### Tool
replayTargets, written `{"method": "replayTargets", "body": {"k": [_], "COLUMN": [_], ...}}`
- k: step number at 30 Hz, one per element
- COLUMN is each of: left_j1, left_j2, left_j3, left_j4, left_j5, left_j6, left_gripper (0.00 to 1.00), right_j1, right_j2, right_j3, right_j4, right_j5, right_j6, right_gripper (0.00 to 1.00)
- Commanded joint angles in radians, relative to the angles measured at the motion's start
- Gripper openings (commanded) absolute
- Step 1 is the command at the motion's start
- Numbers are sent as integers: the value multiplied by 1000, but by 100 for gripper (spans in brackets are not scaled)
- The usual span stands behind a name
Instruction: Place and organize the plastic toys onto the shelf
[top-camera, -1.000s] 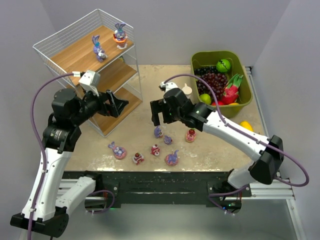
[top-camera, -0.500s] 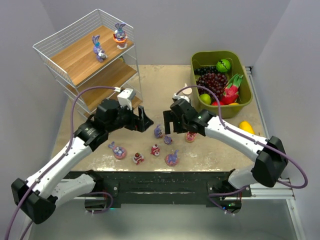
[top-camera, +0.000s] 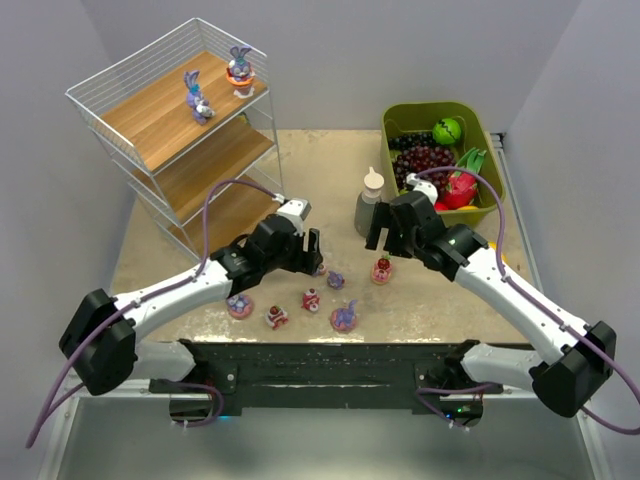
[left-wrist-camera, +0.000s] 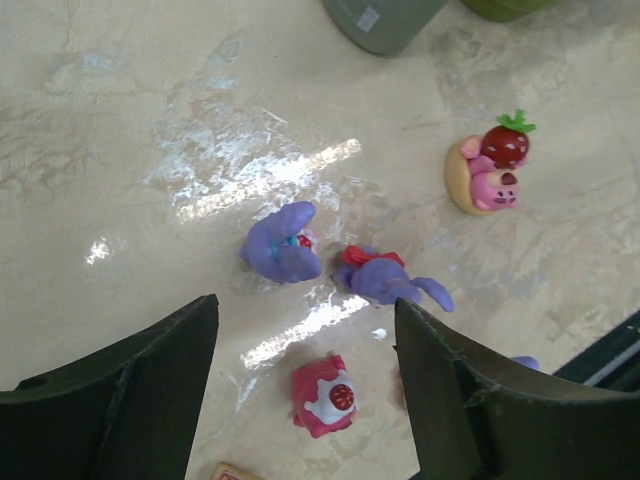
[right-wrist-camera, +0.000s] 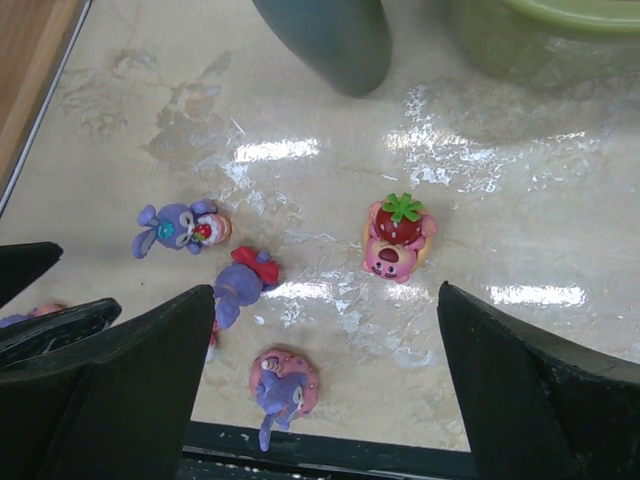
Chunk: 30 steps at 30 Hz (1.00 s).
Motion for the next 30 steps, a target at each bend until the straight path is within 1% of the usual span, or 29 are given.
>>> {"method": "replayTargets", "body": {"k": [1, 4, 8, 9, 12, 15, 18, 20, 21, 28, 30], "left_j1": [-10, -16, -32, -35, -41, -45, -48, -50, -50, -50, -53], "left_j2": [25, 52, 87, 100, 118, 132, 140, 144, 147, 170, 175], "left_j3": [-23, -28, -28, -28, -23, -22, -23, -23, -23, -19, -17], "left_j4": [114, 141, 147, 185, 193, 193, 196, 199, 203, 200, 198], "left_j5": [-113, -117, -117, -113, -108, -122, -139, -143, -142, -137, -133], "left_j6": [-15, -3, 11, 16, 22, 22, 26, 26, 28, 28, 28], "left_gripper": [72, 68, 65, 65, 64, 59, 49, 46, 43, 41, 39], "right_j1": [-24, -38, -50, -53, -58, -61, -64, -65, -65, -68, -70], "right_j2": [-25, -29, -32, -34, -38, -42, -43, -43, -45, -43, -45], "right_j3": [-17, -20, -22, -22, -25, -28, -31, -29, -29, -28, -29], "right_j4": [-17, -15, -12, -12, -12, -12, -12, -10, -10, -9, -7], "right_j5": [37, 32, 29, 28, 29, 28, 29, 29, 28, 29, 29], "right_j6": [13, 8, 2, 0, 0, -1, -1, 0, -1, -3, -3], "right_gripper": [96, 96, 96, 96, 96, 96, 96, 96, 96, 96, 96]}}
